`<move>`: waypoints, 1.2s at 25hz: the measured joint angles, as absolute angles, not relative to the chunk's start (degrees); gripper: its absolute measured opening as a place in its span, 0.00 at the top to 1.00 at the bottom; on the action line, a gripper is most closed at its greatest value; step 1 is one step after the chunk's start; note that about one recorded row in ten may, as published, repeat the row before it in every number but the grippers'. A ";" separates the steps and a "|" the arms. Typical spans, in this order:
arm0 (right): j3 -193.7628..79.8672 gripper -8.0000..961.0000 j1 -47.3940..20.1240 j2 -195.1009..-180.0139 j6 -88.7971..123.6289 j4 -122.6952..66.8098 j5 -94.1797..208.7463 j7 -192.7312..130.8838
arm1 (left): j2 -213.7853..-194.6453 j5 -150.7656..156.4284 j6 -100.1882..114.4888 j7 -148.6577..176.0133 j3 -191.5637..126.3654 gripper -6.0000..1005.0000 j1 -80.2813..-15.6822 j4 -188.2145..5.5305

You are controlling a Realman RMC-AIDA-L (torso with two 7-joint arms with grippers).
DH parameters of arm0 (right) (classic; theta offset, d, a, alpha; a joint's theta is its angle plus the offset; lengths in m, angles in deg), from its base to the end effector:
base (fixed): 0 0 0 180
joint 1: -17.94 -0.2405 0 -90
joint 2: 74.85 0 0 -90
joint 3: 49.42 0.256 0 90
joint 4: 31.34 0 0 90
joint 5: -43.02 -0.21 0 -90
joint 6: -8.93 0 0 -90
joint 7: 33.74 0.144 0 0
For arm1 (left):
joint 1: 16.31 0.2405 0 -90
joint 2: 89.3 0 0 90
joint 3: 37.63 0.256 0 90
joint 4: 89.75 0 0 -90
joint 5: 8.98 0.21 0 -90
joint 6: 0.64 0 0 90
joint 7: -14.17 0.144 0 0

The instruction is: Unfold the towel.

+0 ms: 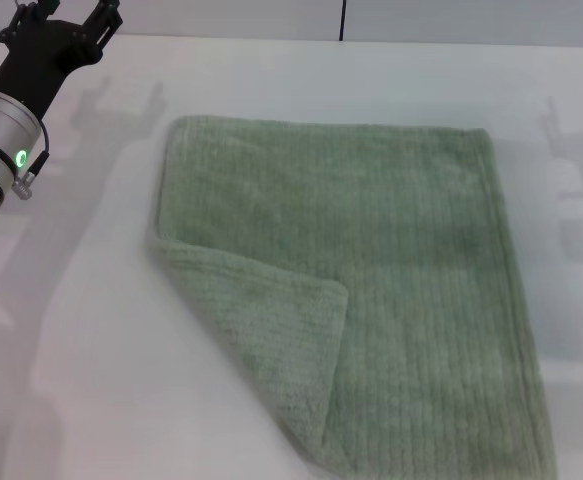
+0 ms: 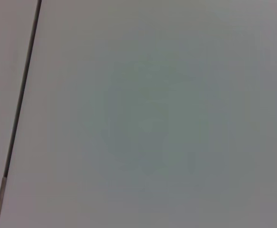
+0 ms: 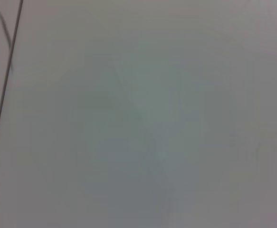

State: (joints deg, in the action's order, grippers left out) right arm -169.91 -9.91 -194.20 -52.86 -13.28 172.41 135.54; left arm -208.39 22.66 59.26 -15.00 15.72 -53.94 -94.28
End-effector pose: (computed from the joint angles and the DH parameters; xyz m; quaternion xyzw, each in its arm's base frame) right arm 0.2939 0.3702 -0.0006 -0.6576 0.1715 0.2668 0.6833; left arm -0.2888 0.4016 0.0043 -0.6975 -0.2794 -0.3645 0.5500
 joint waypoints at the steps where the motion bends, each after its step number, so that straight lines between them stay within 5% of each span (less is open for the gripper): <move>1: -169.91 0.27 -9.91 -194.20 -52.86 -13.28 172.41 135.54 | -208.39 22.66 59.26 -15.00 15.72 0.21 -53.94 -94.28; 23: -170.01 0.27 -10.07 -194.29 -52.80 -13.35 172.42 135.54 | -208.39 22.66 59.63 -15.00 15.63 0.21 -53.84 -94.30; 30: -170.12 0.41 -10.21 -194.28 -50.86 -13.32 172.60 135.53 | -208.39 22.66 59.65 -15.00 15.46 0.22 -53.99 -94.75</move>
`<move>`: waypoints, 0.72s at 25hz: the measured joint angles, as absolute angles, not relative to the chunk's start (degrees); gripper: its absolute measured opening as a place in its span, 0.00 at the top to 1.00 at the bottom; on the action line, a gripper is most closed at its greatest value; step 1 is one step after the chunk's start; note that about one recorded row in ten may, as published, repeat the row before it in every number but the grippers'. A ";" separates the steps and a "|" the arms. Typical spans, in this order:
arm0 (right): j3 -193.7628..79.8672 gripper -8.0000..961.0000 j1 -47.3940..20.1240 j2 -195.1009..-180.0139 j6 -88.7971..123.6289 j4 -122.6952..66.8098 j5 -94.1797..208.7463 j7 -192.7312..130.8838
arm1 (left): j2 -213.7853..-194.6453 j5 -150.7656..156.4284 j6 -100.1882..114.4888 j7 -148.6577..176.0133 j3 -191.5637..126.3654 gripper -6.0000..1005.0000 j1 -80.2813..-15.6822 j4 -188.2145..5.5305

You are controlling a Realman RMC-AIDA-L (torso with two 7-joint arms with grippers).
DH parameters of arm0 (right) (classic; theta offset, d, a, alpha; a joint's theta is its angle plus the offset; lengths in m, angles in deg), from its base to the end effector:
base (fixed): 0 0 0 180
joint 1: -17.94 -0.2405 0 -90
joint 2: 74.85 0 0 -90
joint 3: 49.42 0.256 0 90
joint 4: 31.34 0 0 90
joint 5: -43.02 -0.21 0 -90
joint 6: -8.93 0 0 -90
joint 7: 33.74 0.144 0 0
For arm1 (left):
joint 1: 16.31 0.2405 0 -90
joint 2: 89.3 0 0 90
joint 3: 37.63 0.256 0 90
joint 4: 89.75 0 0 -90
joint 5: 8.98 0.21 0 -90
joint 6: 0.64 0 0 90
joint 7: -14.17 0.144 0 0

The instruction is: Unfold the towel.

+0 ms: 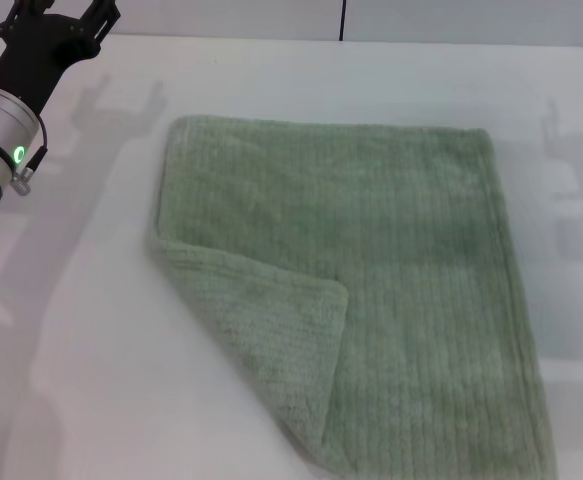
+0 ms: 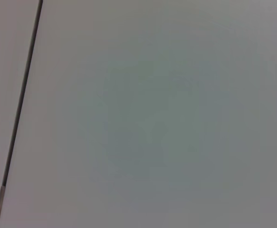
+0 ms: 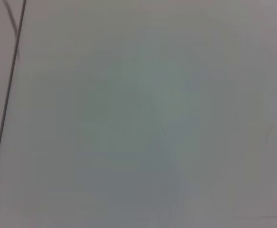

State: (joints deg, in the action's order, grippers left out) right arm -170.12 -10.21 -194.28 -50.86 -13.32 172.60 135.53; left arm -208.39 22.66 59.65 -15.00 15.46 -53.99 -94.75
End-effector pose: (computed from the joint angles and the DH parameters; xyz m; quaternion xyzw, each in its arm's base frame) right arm 0.2946 0.3719 -0.0058 -0.6672 0.1793 0.2575 0.6755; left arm -0.2866 0.4031 0.0070 -0.6955 -0.2742 -0.3696 0.5518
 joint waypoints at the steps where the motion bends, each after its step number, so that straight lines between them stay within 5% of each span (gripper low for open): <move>1: -170.14 0.45 -10.27 -194.26 -50.47 -13.32 172.61 135.52 | -208.39 22.66 59.65 -15.01 15.45 0.22 -54.06 -94.79; 12: -169.08 0.74 -12.30 -193.61 -35.29 -6.89 172.66 133.62 | -208.31 22.66 59.66 -14.82 15.45 0.22 -54.23 -95.02; 18: -158.43 0.92 -9.81 -193.84 -9.52 14.47 172.35 112.02 | -208.29 22.65 59.64 -14.64 15.45 0.22 -53.87 -95.03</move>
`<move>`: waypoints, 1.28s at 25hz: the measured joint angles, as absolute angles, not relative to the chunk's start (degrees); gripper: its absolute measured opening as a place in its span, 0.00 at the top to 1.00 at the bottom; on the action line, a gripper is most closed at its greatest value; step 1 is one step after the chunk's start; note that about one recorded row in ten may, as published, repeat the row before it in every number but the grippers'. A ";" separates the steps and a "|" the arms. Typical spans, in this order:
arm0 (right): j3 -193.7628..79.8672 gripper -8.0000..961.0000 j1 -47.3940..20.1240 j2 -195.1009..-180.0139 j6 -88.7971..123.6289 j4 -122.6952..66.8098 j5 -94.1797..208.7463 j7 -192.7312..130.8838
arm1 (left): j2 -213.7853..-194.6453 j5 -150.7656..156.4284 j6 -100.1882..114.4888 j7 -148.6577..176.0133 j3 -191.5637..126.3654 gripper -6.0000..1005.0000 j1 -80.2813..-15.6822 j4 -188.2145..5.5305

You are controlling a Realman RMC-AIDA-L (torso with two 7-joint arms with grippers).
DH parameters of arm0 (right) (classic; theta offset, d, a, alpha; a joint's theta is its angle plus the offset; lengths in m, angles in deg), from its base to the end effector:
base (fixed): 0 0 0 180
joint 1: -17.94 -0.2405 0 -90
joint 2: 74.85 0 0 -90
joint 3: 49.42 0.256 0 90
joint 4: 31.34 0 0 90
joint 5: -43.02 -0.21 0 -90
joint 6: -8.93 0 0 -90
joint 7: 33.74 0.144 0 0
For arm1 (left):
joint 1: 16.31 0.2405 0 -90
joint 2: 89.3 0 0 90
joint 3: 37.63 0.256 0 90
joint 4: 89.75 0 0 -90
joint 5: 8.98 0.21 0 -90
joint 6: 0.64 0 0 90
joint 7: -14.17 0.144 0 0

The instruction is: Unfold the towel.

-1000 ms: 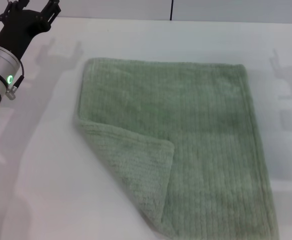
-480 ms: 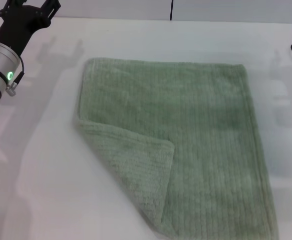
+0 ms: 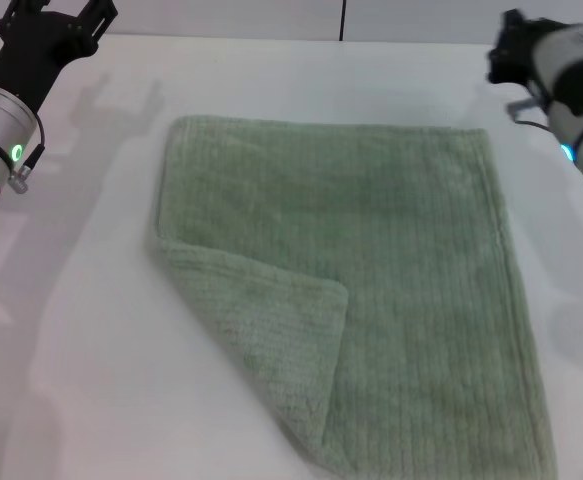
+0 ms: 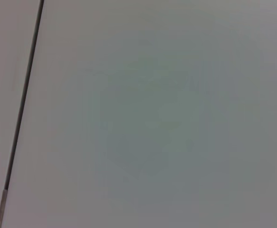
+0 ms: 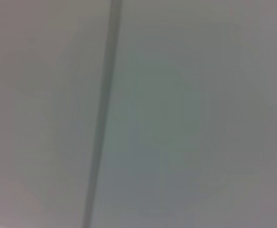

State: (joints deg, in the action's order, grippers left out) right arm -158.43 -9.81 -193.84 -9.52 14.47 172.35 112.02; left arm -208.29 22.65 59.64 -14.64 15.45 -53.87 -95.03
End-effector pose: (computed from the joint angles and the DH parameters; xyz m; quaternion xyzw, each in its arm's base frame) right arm 0.2223 0.4169 -0.0380 -0.7738 0.2056 0.1616 0.5770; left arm -0.2870 0.4034 0.0088 -0.6957 -0.2702 -0.3679 0.5547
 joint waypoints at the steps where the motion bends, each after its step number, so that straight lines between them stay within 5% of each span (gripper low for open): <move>1: -158.43 0.96 -9.81 -193.84 -9.52 14.47 172.35 112.02 | -208.30 22.66 59.64 -14.63 15.45 0.22 -53.85 -95.03; 9: -140.01 0.99 -10.66 -193.61 32.91 31.77 172.72 106.70 | -208.31 22.66 59.76 -14.61 15.46 0.22 -53.68 -95.03; 15: -124.00 0.99 -20.37 -193.34 64.35 32.04 182.78 108.14 | -208.30 22.66 60.25 -14.56 15.45 0.22 -53.66 -95.02; 32: -120.14 0.99 -37.68 -189.76 73.90 6.54 190.57 101.54 | -208.37 22.66 61.91 -14.57 15.54 0.22 -53.50 -95.02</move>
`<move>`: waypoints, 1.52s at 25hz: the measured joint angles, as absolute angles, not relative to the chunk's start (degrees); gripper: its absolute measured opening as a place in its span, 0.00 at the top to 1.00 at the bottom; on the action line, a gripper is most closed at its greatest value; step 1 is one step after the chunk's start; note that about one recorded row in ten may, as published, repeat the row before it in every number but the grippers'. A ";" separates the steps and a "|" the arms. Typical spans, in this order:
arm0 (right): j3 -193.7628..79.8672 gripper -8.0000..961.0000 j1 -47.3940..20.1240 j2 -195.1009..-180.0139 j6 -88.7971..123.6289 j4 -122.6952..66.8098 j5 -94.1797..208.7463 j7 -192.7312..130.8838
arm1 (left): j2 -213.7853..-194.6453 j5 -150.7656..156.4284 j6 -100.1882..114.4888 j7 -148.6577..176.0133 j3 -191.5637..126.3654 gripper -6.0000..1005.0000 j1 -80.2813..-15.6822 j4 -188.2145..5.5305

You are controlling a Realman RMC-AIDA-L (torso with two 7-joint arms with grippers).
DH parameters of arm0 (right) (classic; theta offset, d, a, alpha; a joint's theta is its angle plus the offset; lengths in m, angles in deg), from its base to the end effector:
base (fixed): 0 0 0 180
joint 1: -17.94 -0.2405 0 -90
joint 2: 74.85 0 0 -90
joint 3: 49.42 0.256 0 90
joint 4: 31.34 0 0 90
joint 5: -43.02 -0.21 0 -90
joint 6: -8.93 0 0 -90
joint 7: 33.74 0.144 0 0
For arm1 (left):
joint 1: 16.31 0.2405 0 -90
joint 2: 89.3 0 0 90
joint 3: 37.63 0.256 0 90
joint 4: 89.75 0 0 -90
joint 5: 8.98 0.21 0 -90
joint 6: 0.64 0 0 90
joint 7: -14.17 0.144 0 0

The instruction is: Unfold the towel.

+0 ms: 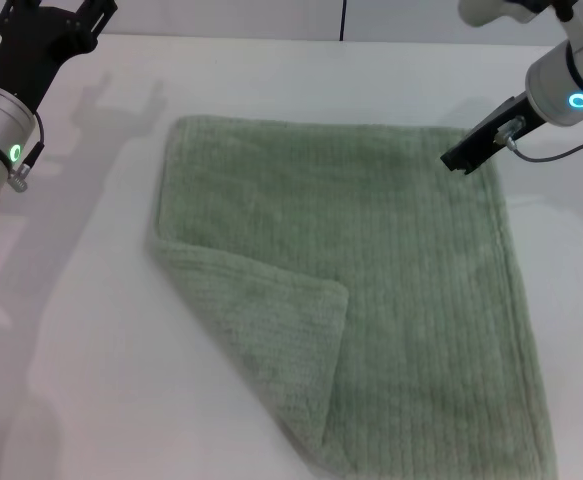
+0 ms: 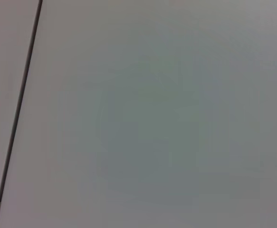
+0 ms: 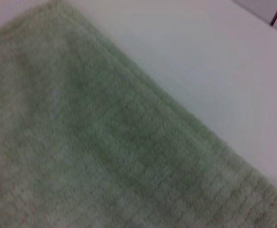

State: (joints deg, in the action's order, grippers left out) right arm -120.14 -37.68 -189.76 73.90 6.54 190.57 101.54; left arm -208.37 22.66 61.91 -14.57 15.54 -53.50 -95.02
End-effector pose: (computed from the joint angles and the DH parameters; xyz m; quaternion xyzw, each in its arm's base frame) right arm 0.1848 0.4438 -0.0220 -0.9176 0.2947 -0.1537 0.2182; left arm -0.2842 0.4004 0.0104 -0.6944 -0.2590 -0.3803 0.5532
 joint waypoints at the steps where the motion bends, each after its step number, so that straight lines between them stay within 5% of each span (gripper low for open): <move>1: -120.11 0.99 -38.13 -189.66 73.39 5.47 190.57 101.20 | -208.38 22.66 61.97 -14.60 15.60 0.22 -53.49 -95.02; 11: -120.07 0.99 -39.98 -188.31 70.60 -1.21 190.57 99.27 | -208.39 22.66 62.38 -14.94 15.88 0.22 -53.65 -95.02; 38: -120.16 0.98 -40.84 -188.22 67.95 -6.79 191.05 96.61 | -208.39 22.79 62.67 -15.16 15.89 0.22 -54.03 -94.32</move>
State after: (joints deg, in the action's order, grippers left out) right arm -120.16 -40.84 -188.22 67.95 -6.79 191.05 96.61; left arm -208.39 22.79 62.67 -15.16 15.89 -54.03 -94.32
